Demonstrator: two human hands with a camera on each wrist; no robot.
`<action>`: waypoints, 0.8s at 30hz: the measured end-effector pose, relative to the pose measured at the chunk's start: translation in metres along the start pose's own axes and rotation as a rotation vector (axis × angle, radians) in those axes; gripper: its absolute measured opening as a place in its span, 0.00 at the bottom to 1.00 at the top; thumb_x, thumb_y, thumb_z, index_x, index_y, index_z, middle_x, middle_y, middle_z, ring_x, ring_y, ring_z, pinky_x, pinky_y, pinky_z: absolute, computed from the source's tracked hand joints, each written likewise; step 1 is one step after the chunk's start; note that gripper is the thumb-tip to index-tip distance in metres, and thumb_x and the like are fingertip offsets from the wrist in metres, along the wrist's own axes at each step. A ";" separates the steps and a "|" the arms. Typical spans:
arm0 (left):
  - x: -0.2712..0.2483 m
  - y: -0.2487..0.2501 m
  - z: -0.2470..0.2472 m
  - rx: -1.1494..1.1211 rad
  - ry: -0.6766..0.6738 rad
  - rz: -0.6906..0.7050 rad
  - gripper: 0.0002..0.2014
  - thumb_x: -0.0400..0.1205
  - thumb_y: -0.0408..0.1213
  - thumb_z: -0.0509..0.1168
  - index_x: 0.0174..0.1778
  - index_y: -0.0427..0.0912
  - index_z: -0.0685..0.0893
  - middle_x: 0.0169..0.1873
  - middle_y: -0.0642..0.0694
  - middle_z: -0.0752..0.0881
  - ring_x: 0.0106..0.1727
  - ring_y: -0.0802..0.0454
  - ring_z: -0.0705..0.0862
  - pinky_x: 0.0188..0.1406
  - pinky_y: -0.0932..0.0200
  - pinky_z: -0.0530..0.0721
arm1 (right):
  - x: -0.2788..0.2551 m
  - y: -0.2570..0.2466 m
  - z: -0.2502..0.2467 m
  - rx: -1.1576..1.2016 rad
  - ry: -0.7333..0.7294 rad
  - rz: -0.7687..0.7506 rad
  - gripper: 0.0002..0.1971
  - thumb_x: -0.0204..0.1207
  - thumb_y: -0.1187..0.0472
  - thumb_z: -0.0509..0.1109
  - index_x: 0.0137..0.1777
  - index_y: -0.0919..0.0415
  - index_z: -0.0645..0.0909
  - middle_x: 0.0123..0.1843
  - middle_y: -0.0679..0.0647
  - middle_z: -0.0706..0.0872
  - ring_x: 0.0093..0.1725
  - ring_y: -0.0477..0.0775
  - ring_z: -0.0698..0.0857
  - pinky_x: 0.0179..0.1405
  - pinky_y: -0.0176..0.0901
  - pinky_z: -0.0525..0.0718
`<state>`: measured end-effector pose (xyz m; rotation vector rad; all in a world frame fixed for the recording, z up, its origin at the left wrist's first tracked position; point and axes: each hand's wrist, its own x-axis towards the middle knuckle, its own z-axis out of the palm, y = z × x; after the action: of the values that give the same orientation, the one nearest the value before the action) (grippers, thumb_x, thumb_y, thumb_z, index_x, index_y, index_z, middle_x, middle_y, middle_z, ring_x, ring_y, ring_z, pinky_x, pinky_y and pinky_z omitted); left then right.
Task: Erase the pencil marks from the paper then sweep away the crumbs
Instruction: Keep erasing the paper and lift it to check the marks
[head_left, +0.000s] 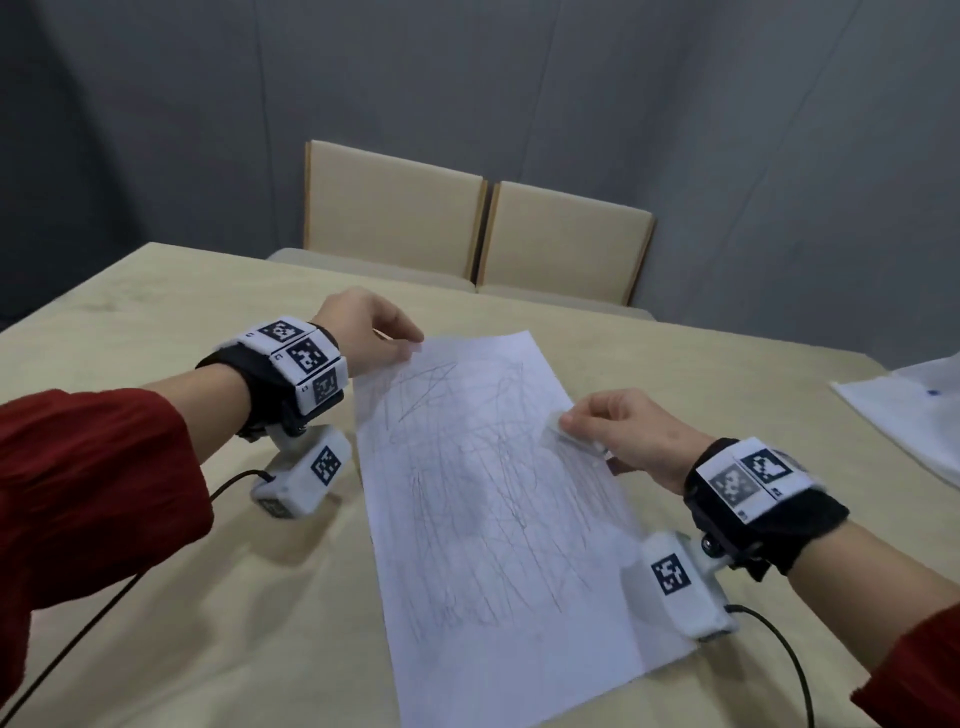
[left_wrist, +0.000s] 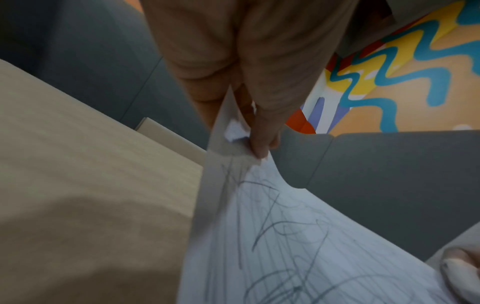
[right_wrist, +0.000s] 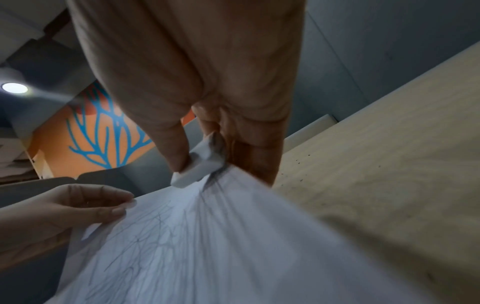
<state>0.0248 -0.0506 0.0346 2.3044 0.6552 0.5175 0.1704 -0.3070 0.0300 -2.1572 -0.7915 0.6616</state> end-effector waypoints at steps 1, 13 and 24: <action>-0.002 -0.002 0.002 0.008 -0.011 0.001 0.06 0.77 0.33 0.74 0.48 0.47 0.92 0.42 0.53 0.90 0.35 0.70 0.83 0.36 0.79 0.75 | -0.001 -0.001 0.002 -0.015 -0.016 0.004 0.11 0.80 0.54 0.70 0.47 0.64 0.83 0.42 0.57 0.83 0.39 0.52 0.83 0.35 0.43 0.83; -0.009 -0.003 0.014 0.458 -0.239 0.162 0.21 0.69 0.41 0.82 0.58 0.45 0.89 0.60 0.45 0.85 0.62 0.47 0.81 0.62 0.53 0.78 | 0.004 0.008 0.022 -0.435 -0.024 -0.069 0.11 0.79 0.51 0.69 0.45 0.60 0.82 0.37 0.47 0.78 0.36 0.45 0.76 0.36 0.39 0.73; -0.018 0.020 0.061 0.670 -0.662 0.392 0.45 0.68 0.73 0.65 0.70 0.40 0.80 0.73 0.47 0.77 0.69 0.46 0.77 0.71 0.49 0.74 | 0.045 -0.010 0.025 -0.686 0.023 -0.141 0.08 0.86 0.53 0.59 0.53 0.56 0.74 0.51 0.53 0.83 0.51 0.56 0.80 0.48 0.44 0.74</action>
<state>0.0490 -0.1045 0.0030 3.0093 0.0302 -0.3770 0.1811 -0.2581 0.0138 -2.6667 -1.2819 0.3087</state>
